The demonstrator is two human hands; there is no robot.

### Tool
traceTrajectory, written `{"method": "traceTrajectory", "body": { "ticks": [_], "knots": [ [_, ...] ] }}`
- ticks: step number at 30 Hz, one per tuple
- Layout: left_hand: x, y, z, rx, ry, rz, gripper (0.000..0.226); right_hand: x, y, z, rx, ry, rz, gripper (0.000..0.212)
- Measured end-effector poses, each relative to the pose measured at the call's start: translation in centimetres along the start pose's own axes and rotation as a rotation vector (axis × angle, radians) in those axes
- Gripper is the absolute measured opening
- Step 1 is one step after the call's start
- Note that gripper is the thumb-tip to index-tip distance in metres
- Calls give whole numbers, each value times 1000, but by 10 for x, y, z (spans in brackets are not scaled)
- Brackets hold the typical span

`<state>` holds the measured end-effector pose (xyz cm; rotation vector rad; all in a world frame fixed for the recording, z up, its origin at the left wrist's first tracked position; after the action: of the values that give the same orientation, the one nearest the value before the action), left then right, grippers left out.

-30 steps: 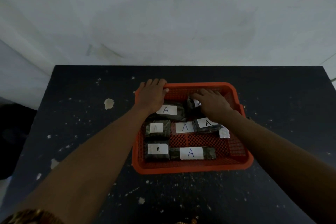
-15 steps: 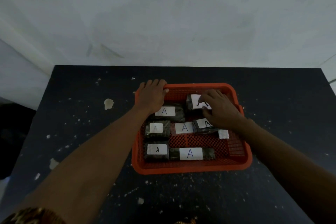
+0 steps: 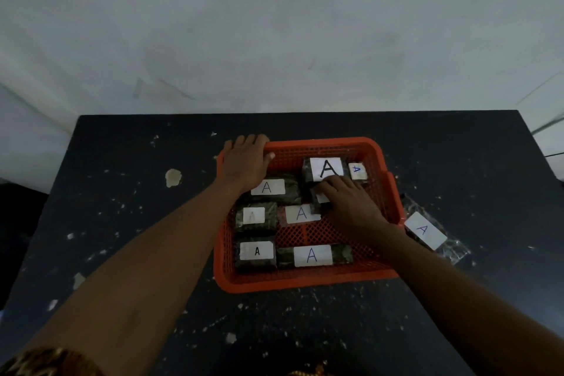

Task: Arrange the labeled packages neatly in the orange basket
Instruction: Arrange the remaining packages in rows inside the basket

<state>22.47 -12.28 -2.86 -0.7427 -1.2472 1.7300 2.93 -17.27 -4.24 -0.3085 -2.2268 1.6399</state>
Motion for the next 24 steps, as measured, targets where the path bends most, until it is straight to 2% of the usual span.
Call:
{"method": "traceTrajectory", "body": {
  "ticks": [6,12,24],
  "knots": [
    [-1,2,-1,45,-3,-15,23,-2,-8,-5,5,7,90,39],
    [-6,2,-3,49,-6,7,22,-2,-6,-3,-8,26,86,43],
    [-25,3,-4,46,24,-60,15,-4,-4,-2,17,92,114,52]
  ]
}}
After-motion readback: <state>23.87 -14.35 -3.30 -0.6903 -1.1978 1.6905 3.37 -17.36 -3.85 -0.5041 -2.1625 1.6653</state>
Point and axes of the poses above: each hand's wrist, its own x-axis away from the middle knuckle, its own y-axis out of the palm, z = x × y, the point moved 10 cm from there along -x, towards the middle knuckle, and after that the axes turned 1 degree about -z, right-handed, at the moved point
